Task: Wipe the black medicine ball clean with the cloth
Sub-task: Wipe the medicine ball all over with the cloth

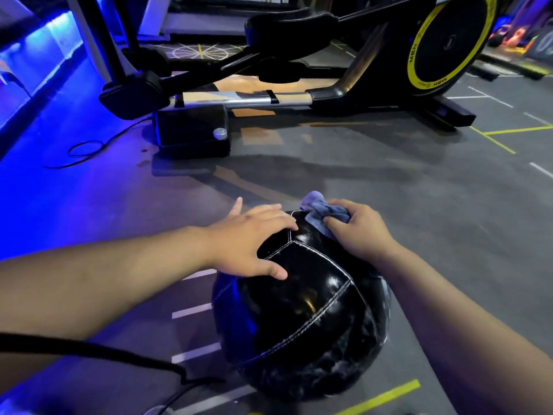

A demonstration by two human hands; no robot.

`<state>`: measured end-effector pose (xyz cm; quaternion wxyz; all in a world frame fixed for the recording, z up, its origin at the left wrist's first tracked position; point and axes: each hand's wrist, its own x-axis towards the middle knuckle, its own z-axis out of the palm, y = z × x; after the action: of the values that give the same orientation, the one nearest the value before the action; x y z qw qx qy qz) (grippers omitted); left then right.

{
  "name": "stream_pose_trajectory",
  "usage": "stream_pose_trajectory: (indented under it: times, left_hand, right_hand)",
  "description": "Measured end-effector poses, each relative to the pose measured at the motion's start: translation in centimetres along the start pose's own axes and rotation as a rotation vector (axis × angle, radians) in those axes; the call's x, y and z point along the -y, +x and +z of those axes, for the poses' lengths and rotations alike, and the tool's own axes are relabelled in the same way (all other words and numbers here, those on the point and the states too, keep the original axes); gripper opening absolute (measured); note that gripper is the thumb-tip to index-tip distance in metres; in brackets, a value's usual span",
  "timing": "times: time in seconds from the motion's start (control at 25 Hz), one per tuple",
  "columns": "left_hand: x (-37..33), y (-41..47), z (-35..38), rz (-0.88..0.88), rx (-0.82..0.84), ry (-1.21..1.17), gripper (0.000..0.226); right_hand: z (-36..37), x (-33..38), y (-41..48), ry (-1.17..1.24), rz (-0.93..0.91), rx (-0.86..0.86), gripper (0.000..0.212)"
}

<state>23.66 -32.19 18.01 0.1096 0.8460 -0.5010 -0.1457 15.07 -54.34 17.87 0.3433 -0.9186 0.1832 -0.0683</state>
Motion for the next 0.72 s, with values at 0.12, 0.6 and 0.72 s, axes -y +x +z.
stream_pose_trajectory:
  times: [0.12,0.6,0.72]
  left_hand:
    - [0.2,0.7,0.4,-0.021,0.017,-0.049,0.089]
    - [0.8,0.9,0.8,-0.139,-0.255,-0.139,0.068]
    - [-0.1,0.6,1.1,-0.171,-0.396,-0.117,0.063]
  right_hand:
    - [1.1,1.3,-2.4,-0.145,-0.132,-0.090,0.027]
    - [-0.4,2.9,-11.4,-0.196,-0.556,0.033,0.023]
    - [-3.0,4.6,-10.3,0.345,-0.164,0.140,0.016]
